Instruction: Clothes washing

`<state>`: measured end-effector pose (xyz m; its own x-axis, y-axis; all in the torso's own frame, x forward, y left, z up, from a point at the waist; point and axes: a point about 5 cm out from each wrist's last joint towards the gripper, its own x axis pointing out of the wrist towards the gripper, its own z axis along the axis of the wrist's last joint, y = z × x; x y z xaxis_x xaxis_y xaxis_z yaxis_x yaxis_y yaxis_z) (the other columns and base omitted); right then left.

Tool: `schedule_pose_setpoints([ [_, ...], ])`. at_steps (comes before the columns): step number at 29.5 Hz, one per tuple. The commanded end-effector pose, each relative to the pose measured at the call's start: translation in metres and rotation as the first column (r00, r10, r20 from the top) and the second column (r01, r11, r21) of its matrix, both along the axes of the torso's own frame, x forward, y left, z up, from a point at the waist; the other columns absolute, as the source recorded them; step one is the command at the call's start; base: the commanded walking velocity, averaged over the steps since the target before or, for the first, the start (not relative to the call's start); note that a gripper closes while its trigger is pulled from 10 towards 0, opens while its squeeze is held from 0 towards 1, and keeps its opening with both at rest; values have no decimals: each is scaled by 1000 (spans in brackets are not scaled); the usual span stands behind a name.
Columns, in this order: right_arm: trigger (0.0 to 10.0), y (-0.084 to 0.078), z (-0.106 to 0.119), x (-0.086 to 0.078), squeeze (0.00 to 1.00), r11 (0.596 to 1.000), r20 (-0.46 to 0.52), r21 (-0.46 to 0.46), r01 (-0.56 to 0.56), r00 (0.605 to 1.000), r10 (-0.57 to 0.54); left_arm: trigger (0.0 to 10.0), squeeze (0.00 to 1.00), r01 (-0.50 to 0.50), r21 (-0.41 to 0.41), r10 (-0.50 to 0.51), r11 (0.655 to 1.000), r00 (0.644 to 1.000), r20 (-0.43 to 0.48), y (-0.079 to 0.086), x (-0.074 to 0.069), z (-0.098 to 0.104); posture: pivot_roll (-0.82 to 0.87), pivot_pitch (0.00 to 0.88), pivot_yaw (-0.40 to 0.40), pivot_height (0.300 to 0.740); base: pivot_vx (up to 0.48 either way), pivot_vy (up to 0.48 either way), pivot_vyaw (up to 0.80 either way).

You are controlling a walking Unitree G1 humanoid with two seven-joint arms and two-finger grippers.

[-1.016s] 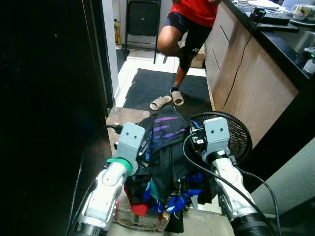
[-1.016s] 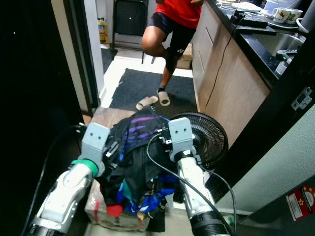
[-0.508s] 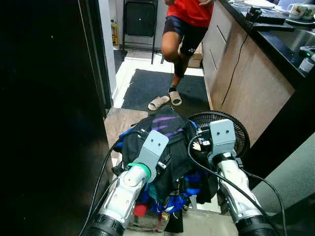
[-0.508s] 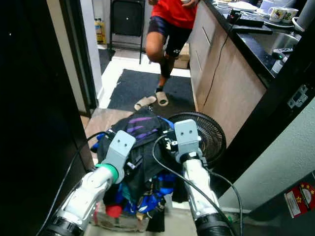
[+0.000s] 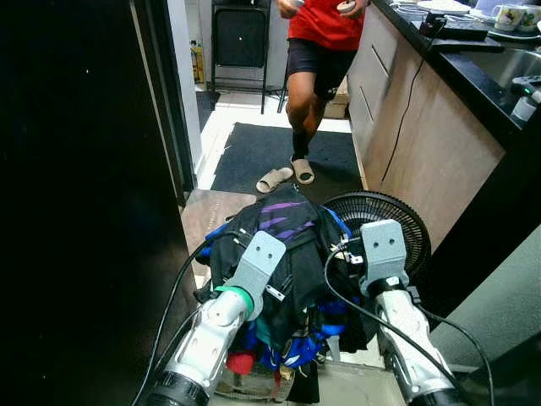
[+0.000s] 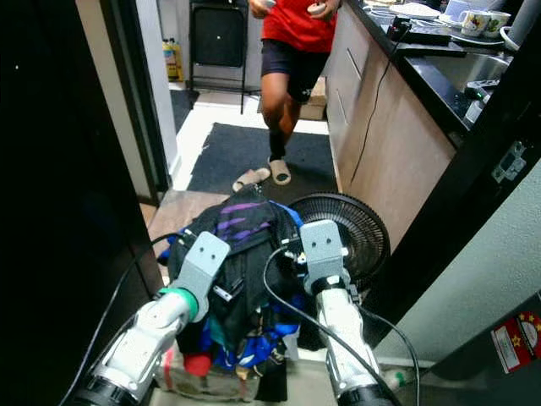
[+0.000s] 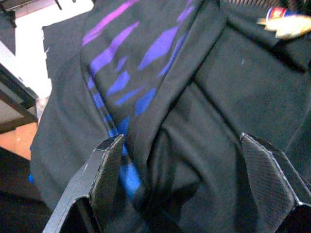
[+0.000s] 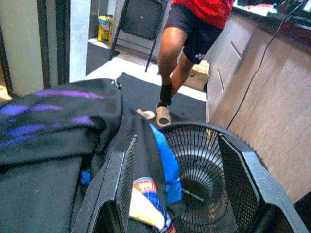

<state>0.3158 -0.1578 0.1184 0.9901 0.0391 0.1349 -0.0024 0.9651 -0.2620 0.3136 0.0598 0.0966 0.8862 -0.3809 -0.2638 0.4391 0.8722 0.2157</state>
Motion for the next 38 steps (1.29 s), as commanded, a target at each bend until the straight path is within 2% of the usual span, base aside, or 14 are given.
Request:
schedule_pose_setpoints([
  [1,10000,1,-5,-4,0,1000,-23,-1,0,1000,0,10000,0,-2,29,2,1000,1000,-17,1,-4,-6,13,50,37,740,0,0,0],
  [4,10000,1,-8,-7,0,1000,-33,-2,-5,999,5,10000,0,-10,43,10,999,1000,-20,4,-6,-7,31,71,33,740,0,0,0],
  [9,10000,3,-15,-7,0,999,-70,-9,-45,997,44,10000,0,-60,64,59,996,998,7,31,-13,5,126,122,6,740,0,0,0],
  [11,10000,10,-12,0,0,997,-69,-11,-78,995,77,10000,0,-118,84,118,989,993,15,68,-16,16,153,124,-9,740,0,0,0],
  [12,10000,10,-12,0,0,997,-69,-11,-78,995,77,10000,0,-118,84,118,989,993,15,68,-16,16,153,124,-9,740,0,0,0],
  [15,10000,18,-7,7,0,994,-64,-7,-106,992,105,10000,0,-169,122,171,978,985,-3,116,-26,23,183,118,-24,740,0,0,0],
  [18,10000,20,-8,8,0,994,-65,-7,-112,992,111,10000,0,-199,105,198,974,980,19,128,-26,28,184,110,-28,740,0,0,0],
  [21,10000,21,-7,9,0,993,-66,-7,-114,991,113,10000,0,-220,75,217,973,975,44,131,-24,34,177,104,-29,740,0,0,0],
  [23,10000,21,-4,10,0,994,-52,-1,-112,992,112,10000,0,-241,-32,244,970,961,130,124,-19,54,168,87,-30,740,0,0,0],
  [27,10000,20,-2,9,0,994,-42,4,-106,994,106,10000,0,-214,-59,221,975,960,174,113,-22,62,147,72,-28,740,0,0,0],
  [31,10000,16,-5,4,0,996,-43,7,-90,995,90,10000,0,-196,-77,205,978,971,127,96,-27,47,115,61,-28,740,0,0,0],
  [35,10000,11,-12,2,0,996,-67,-2,-90,994,90,10000,0,-226,-98,236,969,966,104,91,-25,40,100,63,-24,740,0,0,0],
  [37,10000,13,-5,8,0,991,-46,8,-132,990,133,10000,0,-245,-119,257,962,961,101,89,-21,39,103,67,-26,740,0,0,0],
  [38,10000,24,9,18,0,979,-4,50,-200,980,200,10000,0,-248,-128,262,960,959,110,87,-17,43,114,73,-29,740,0,0,0],
])
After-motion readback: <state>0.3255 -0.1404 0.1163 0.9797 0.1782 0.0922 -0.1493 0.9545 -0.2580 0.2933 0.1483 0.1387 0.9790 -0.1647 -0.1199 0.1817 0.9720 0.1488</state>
